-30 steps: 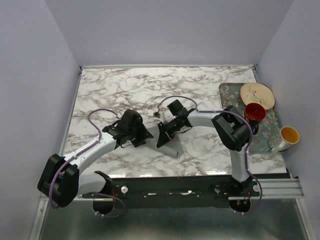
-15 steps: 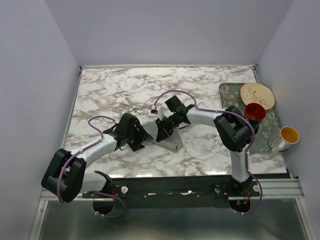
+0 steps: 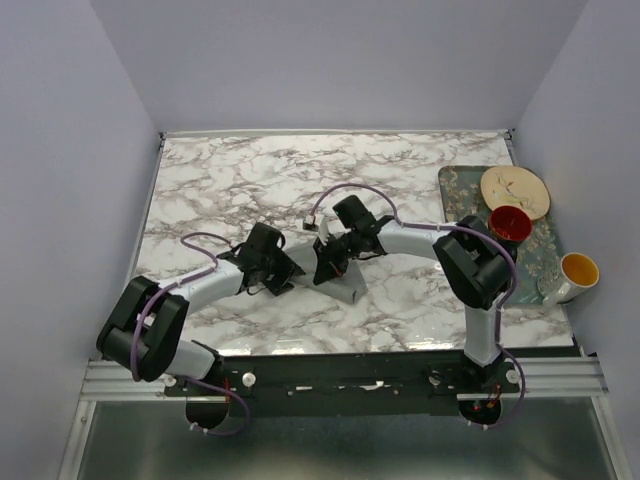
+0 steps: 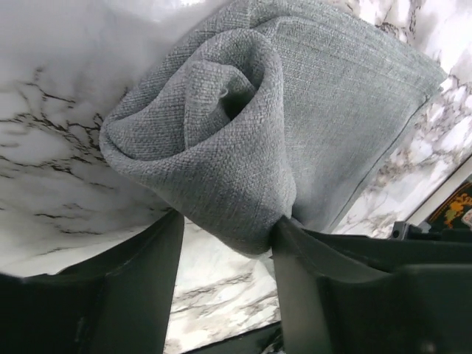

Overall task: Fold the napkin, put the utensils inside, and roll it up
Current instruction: Roll the napkin with the utensil

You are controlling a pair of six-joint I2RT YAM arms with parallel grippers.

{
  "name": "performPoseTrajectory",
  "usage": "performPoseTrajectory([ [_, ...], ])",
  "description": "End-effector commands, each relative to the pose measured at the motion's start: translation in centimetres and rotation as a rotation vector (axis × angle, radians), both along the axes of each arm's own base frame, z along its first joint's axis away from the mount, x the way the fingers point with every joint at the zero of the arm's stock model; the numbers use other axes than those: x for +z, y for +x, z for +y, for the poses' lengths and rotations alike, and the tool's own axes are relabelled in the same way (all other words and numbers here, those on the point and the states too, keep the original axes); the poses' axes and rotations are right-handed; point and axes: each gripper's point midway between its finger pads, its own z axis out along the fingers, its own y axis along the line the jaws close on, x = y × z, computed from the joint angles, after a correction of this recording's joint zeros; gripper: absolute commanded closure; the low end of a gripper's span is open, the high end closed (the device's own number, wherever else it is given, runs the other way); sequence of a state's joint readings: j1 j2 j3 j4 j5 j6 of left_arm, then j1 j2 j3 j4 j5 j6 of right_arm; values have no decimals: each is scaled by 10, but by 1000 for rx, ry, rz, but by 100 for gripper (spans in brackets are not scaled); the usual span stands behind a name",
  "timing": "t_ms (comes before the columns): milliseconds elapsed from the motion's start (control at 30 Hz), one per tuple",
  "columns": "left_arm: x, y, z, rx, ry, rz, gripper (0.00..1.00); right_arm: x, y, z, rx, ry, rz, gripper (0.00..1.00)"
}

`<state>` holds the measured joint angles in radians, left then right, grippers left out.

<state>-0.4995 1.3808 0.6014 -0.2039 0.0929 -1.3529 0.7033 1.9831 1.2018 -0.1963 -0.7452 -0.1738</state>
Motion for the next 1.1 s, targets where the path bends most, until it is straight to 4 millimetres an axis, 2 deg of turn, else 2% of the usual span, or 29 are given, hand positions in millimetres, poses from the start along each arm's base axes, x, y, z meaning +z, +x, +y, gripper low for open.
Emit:
performPoseTrajectory([
  [0, -6, 21, 15, 56, 116, -48, 53, -29, 4, -28, -13, -137, -88, 99],
  [33, -9, 23, 19, 53, 142, -54, 55, -31, 5, -31, -15, -151, -100, 99],
  [133, -11, 31, 24, 45, 170, -80, 73, -34, 7, -34, -27, -177, -105, 97],
  [167, -10, 31, 23, 40, 168, -84, 83, -32, 7, -33, -30, -176, -100, 94],
  [200, -9, 31, 21, 30, 165, -83, 87, -30, 6, -32, -38, -176, -94, 85],
  [267, -8, 27, 15, 17, 135, -70, 95, -20, 7, -26, -76, -191, -97, 76],
  [367, -5, 22, 8, 11, 111, -63, 100, -3, -3, -19, -174, -231, -63, 61],
  [433, -1, 21, 5, 12, 104, -62, 100, 7, -11, -16, -281, -249, 28, 58],
  [567, 7, 19, -6, 3, 87, -61, 100, 24, -14, -17, -429, -303, -6, 52],
  [667, 8, 15, -9, -4, 91, -45, 100, 30, -18, -10, -456, -312, -41, 50],
  [733, 8, 13, -11, -1, 82, -30, 100, 27, -18, -2, -460, -320, -69, 48],
  [800, 11, 13, -14, -4, 76, -34, 100, 29, -14, 4, -478, -314, -73, 48],
  [933, 12, 10, -14, -8, 79, -32, 100, 42, 4, 5, -530, -314, -158, 44],
  [1067, 10, 9, -14, -7, 80, -25, 100, 56, 8, 8, -509, -302, -187, 43],
])
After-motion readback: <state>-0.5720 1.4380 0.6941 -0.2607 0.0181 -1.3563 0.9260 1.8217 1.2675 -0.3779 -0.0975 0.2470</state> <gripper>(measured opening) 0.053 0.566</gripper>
